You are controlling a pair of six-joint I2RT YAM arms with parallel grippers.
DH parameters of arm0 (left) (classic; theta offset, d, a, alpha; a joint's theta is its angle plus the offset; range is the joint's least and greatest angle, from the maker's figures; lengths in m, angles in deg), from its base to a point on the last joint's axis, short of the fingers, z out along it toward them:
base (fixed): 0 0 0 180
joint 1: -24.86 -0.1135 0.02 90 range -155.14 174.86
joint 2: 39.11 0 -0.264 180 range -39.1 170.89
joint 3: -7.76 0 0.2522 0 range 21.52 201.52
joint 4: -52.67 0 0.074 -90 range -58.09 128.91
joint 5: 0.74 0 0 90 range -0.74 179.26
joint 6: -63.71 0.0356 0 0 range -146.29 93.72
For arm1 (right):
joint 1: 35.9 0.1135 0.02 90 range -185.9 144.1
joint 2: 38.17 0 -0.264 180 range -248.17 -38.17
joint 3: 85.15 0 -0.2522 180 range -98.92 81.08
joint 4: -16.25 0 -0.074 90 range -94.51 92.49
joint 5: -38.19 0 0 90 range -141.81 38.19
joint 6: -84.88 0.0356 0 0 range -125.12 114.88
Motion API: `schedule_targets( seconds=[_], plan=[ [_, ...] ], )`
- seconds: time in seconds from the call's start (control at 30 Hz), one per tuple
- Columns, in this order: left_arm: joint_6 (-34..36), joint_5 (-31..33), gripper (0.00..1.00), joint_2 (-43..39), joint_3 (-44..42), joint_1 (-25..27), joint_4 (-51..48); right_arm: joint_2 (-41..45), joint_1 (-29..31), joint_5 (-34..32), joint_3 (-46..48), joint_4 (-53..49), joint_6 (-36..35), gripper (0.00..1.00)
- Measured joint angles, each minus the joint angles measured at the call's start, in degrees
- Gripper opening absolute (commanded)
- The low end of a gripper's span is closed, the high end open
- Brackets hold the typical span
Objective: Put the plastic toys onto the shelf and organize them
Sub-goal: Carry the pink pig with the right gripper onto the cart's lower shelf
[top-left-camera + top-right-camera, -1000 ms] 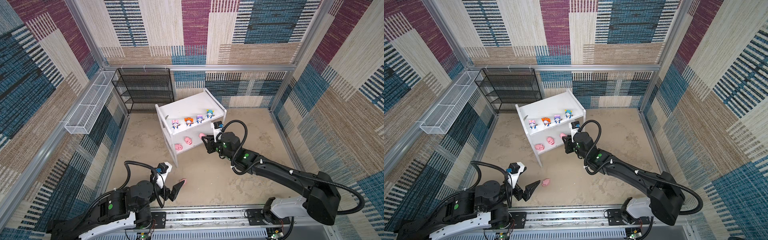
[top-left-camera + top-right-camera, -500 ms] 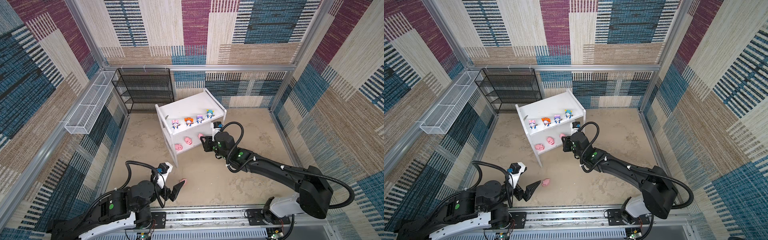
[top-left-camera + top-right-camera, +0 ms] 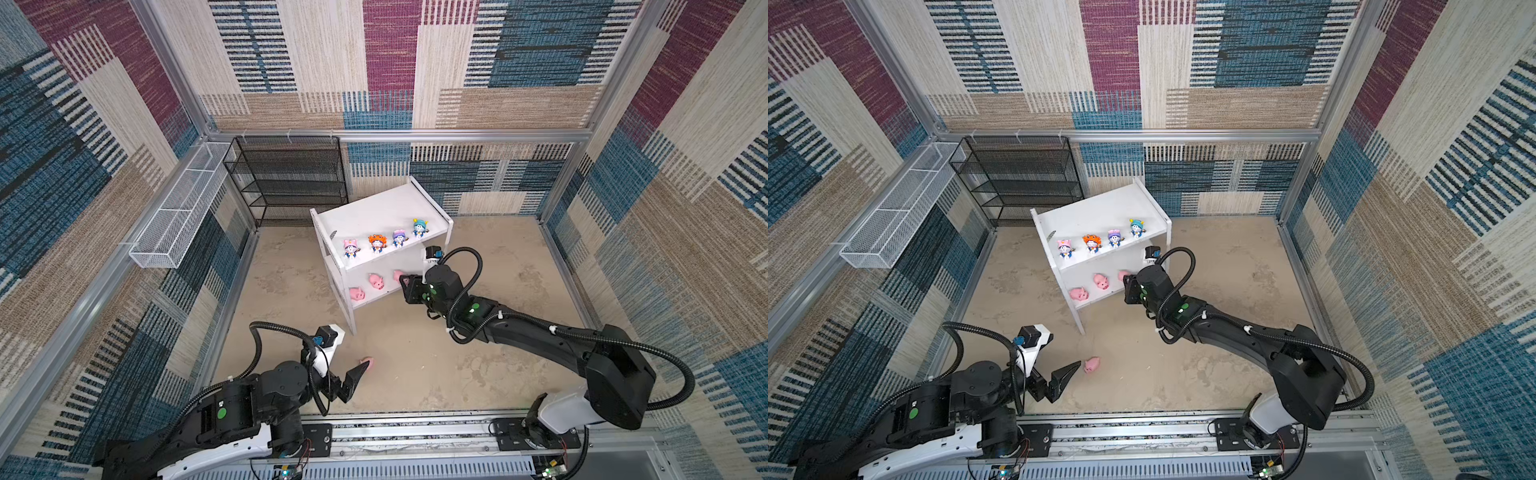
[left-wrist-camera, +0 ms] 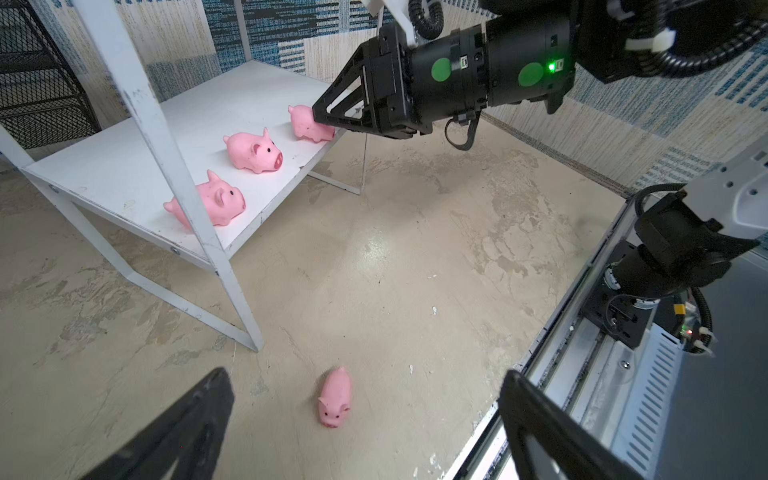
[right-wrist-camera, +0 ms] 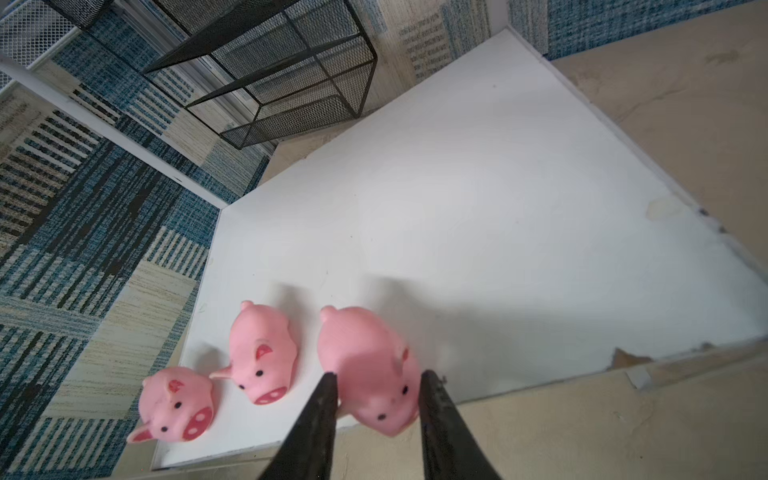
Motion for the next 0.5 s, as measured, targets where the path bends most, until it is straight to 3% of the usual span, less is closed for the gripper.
schedule_targets(
  seconds=[0.13,0.5],
  plan=[
    [0.0,0.0,1.00,-0.1,0.0,0.0,0.0,-0.4,0.0,0.0,-0.2,0.3,0.1,0.36],
    [0.0,0.0,1.00,-0.7,-0.4,0.0,0.0,2.0,0.0,-0.8,-0.2,0.3,-0.5,0.58]
  ],
)
